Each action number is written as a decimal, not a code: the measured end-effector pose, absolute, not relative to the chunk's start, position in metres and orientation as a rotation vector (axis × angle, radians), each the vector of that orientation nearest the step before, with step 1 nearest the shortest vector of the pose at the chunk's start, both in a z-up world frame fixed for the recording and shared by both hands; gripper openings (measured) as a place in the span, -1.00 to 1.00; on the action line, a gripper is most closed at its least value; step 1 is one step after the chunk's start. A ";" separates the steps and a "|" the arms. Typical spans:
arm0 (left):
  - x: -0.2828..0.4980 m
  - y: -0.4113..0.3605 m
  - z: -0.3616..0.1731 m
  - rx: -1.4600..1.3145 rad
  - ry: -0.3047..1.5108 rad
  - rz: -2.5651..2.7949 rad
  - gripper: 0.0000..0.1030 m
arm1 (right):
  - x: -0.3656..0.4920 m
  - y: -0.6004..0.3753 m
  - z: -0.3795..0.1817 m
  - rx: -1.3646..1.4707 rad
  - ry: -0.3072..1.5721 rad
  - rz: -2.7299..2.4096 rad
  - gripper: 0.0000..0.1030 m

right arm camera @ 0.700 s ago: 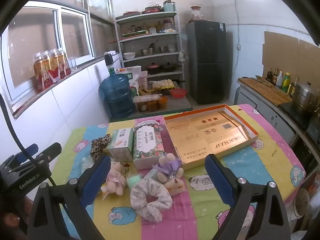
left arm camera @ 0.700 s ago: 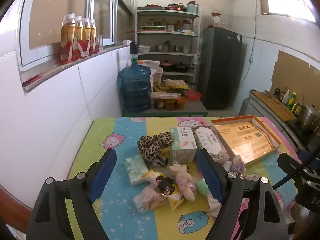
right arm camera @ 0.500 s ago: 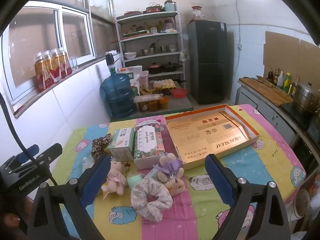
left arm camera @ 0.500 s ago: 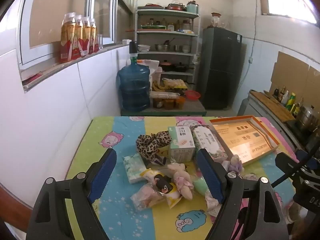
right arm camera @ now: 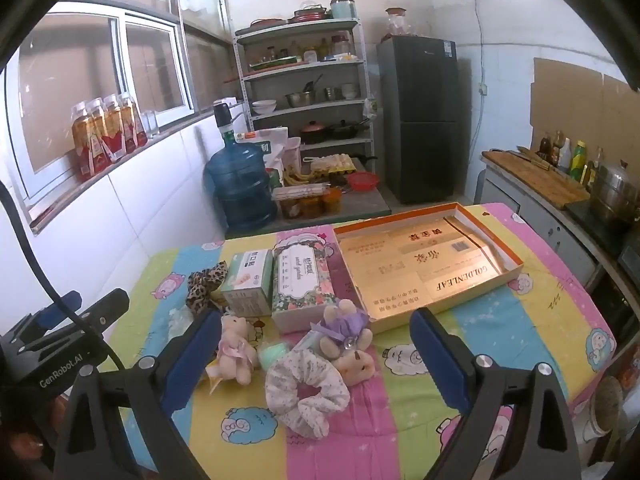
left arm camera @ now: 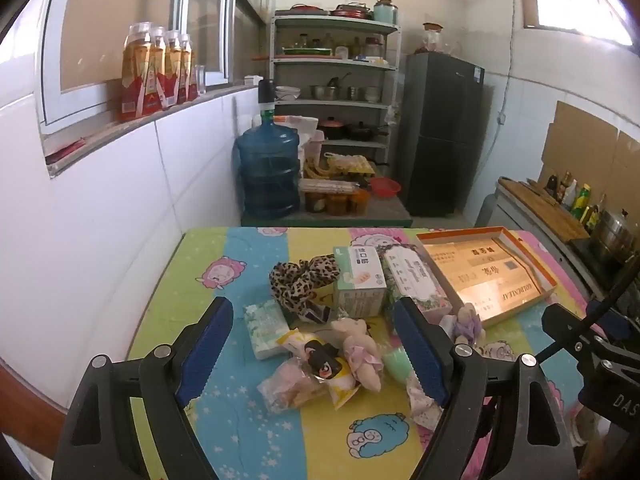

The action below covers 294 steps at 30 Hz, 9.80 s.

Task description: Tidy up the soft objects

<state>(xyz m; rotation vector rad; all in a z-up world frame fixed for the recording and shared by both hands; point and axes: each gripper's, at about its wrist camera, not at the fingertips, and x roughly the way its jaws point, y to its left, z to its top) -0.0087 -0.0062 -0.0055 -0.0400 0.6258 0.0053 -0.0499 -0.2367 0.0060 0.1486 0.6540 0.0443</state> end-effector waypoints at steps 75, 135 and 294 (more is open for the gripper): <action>-0.005 -0.009 -0.013 -0.037 0.641 -0.033 0.62 | -0.052 -0.226 -0.003 0.159 0.671 0.064 0.86; 0.156 0.038 -0.131 -0.071 0.733 -0.230 -0.82 | 0.014 -0.241 -0.098 0.156 0.872 0.070 0.86; 0.167 -0.285 -0.094 -0.043 0.728 -0.395 0.47 | 0.129 -0.500 -0.104 0.225 0.815 0.112 0.29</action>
